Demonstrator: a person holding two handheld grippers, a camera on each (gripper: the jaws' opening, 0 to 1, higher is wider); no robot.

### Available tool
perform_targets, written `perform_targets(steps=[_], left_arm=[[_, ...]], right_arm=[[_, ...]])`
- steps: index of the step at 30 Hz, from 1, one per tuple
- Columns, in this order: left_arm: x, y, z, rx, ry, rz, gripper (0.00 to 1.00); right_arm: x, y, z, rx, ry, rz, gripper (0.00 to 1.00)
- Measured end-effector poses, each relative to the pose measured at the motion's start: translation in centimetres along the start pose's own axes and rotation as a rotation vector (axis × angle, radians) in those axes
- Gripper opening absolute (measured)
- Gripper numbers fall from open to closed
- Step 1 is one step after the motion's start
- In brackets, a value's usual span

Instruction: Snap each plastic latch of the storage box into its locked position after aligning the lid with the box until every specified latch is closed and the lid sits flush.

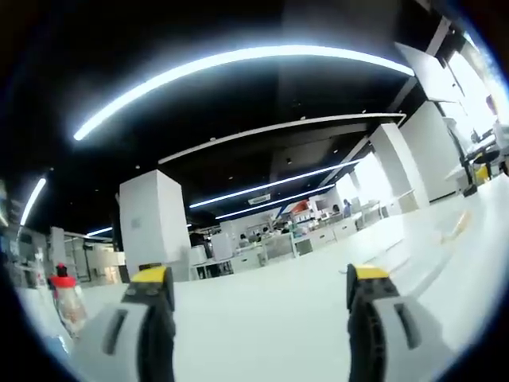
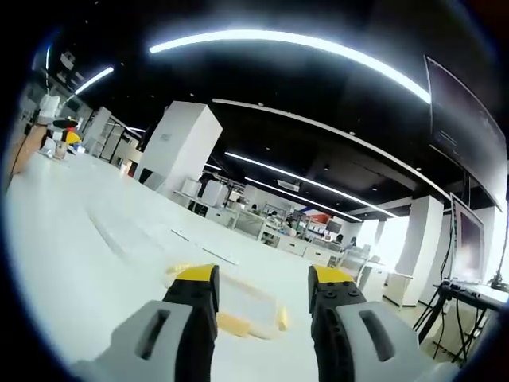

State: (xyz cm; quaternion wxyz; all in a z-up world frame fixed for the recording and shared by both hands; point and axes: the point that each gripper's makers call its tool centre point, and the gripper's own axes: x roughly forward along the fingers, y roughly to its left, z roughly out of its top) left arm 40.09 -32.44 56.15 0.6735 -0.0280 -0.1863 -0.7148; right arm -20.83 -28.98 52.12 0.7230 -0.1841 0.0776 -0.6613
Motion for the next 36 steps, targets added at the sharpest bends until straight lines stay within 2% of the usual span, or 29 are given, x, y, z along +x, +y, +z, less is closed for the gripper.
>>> perform_targets(steps=[5, 14, 18, 23, 27, 32, 36], left_arm=[[-0.3, 0.5, 0.0, -0.048, -0.010, 0.002, 0.90], [-0.5, 1.0, -0.2, -0.052, 0.004, 0.017, 0.90], [-0.8, 1.7, 0.0, -0.063, -0.008, 0.038, 0.90], [-1.2, 2.3, 0.4, -0.046, -0.023, 0.068, 0.90], [-1.9, 3.7, 0.4, -0.038, -0.026, 0.123, 0.91], [-1.9, 3.5, 1.0, -0.062, -0.034, 0.106, 0.90], [-2.0, 3.6, 1.9, -0.018, -0.022, 0.130, 0.89]], right_arm=[[0.0, 0.0, -0.1, -0.002, 0.004, 0.000, 0.45], [-0.2, -0.2, 0.0, 0.004, 0.002, -0.008, 0.44], [-0.3, -0.1, -0.1, 0.005, 0.004, -0.005, 0.44], [-0.4, -0.2, 0.0, 0.017, -0.001, -0.007, 0.44], [-0.6, -0.6, 0.0, 0.025, -0.003, -0.023, 0.44], [-0.6, -0.8, 0.1, 0.030, -0.009, -0.020, 0.44], [-0.8, -1.3, 0.6, 0.045, -0.026, -0.031, 0.44]])
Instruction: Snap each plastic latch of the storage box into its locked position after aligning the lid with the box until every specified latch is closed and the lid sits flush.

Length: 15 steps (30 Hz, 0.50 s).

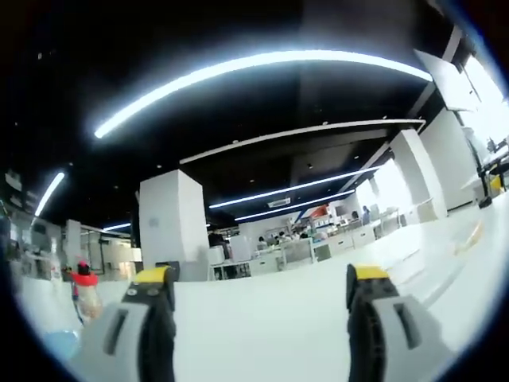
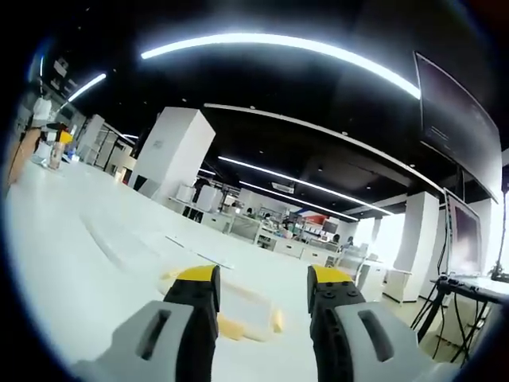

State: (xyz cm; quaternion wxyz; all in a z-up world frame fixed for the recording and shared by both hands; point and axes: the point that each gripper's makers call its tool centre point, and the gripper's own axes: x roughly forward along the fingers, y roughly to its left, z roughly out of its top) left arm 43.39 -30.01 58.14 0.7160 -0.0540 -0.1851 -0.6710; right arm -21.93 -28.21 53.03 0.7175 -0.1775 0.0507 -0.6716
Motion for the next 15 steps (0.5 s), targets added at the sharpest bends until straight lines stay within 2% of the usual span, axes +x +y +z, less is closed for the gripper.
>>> perform_targets(steps=[2, 5, 7, 9, 15], left_arm=[[-0.1, -0.1, 0.7, 0.004, -0.010, -0.002, 0.88], [0.2, -1.7, 2.3, -0.009, -0.037, -0.069, 0.87], [0.6, -2.9, 2.6, -0.005, -0.015, -0.117, 0.87], [1.0, -3.5, 3.3, 0.009, -0.011, -0.134, 0.87], [2.5, -7.4, 6.5, -0.006, -0.068, -0.258, 0.86]], right_arm=[[-0.1, -0.2, 0.3, 0.011, -0.009, -0.003, 0.44], [-0.1, -0.4, 0.6, 0.018, -0.017, -0.005, 0.44], [-0.1, -0.4, 1.2, 0.019, -0.031, -0.001, 0.44], [-0.2, -0.4, 1.8, 0.015, -0.044, 0.005, 0.44], [-0.6, -0.3, 3.6, 0.032, -0.087, 0.030, 0.44]])
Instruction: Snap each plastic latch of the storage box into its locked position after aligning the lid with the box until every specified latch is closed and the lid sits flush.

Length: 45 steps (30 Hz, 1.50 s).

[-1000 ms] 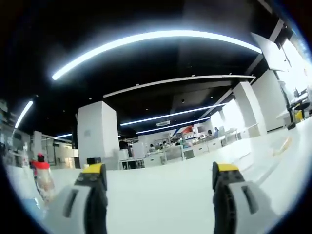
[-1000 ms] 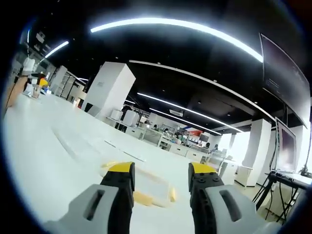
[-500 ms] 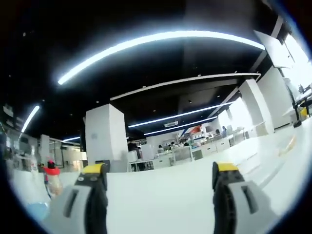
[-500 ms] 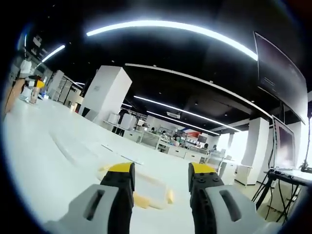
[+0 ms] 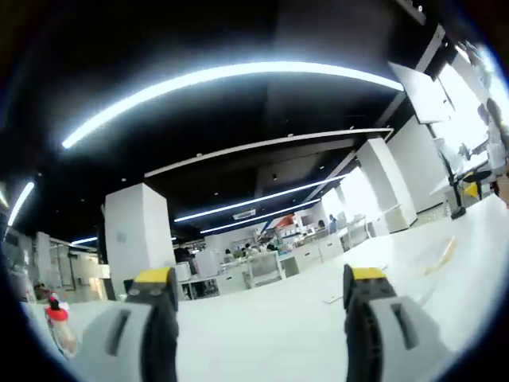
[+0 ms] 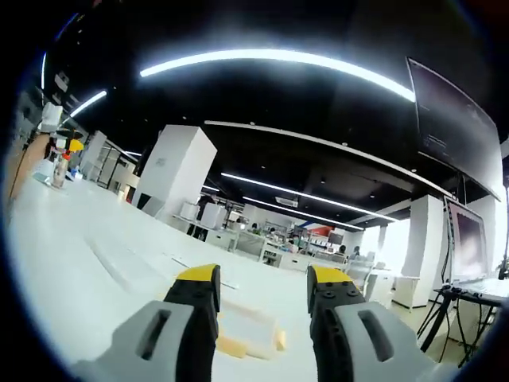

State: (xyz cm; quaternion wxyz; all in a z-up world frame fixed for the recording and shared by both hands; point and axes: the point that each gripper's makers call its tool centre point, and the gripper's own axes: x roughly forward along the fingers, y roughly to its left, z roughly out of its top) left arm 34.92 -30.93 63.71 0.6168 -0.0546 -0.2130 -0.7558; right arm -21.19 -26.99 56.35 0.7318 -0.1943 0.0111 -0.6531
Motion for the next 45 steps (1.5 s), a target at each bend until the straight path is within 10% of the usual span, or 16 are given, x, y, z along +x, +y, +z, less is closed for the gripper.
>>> perform_targets(steps=[17, 28, 45], left_arm=[[7.6, -14.3, 3.0, 0.061, 0.024, -0.354, 0.84], [11.8, -22.3, 3.0, 0.065, 0.074, -0.556, 0.81], [15.8, -31.5, -1.3, 0.172, 0.291, -0.796, 0.80]], right_arm=[[0.3, -2.0, 3.0, -0.140, 0.006, 0.131, 0.43], [3.0, -2.5, 1.2, -0.214, 0.151, 0.255, 0.44], [6.8, -3.2, -1.2, -0.396, 0.340, 0.404, 0.45]])
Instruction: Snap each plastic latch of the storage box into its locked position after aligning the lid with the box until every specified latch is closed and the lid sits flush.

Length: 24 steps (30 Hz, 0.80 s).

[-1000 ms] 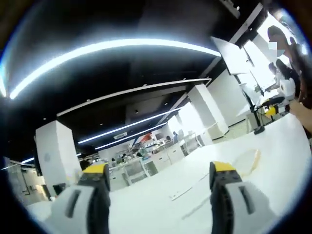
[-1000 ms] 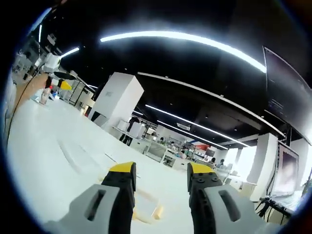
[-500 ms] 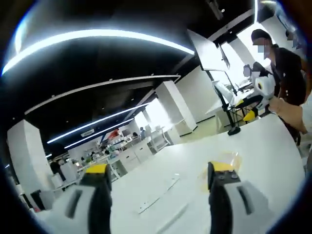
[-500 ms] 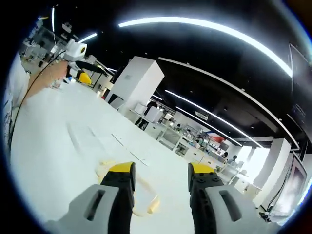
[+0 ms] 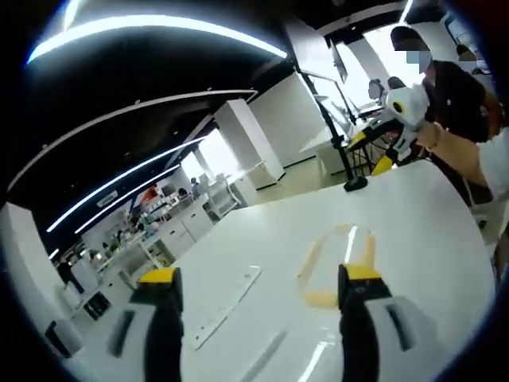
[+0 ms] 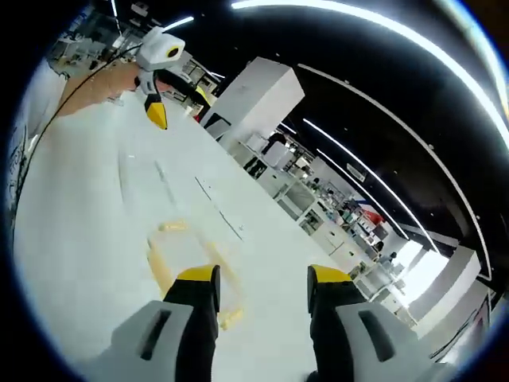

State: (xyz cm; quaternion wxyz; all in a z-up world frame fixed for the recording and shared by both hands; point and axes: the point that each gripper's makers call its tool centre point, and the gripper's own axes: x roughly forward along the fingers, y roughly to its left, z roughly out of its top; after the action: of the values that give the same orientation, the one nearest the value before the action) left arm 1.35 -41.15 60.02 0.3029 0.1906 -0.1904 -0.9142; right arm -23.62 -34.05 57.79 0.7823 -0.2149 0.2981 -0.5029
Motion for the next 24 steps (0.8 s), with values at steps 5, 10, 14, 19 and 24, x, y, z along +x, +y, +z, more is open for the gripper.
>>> perform_targets(steps=[5, 10, 14, 19, 24], left_arm=[[2.3, -1.3, -0.1, 0.030, 0.068, -0.069, 0.80], [4.4, -2.2, -0.4, 0.071, 0.142, -0.109, 0.78], [5.4, -3.0, -1.2, 0.063, 0.182, -0.157, 0.77], [7.4, -3.9, -2.8, 0.078, 0.252, -0.218, 0.74], [9.1, -5.3, -4.6, 0.084, 0.327, -0.310, 0.72]], right_arm=[[1.5, -0.7, -1.2, -0.078, 0.069, 0.034, 0.46], [3.0, -0.4, -3.2, -0.053, 0.147, 0.135, 0.48], [4.0, 0.2, -4.0, -0.078, 0.187, 0.206, 0.49], [5.3, 0.1, -6.1, -0.163, 0.262, 0.296, 0.47], [6.6, 0.8, -8.8, -0.185, 0.337, 0.415, 0.50]])
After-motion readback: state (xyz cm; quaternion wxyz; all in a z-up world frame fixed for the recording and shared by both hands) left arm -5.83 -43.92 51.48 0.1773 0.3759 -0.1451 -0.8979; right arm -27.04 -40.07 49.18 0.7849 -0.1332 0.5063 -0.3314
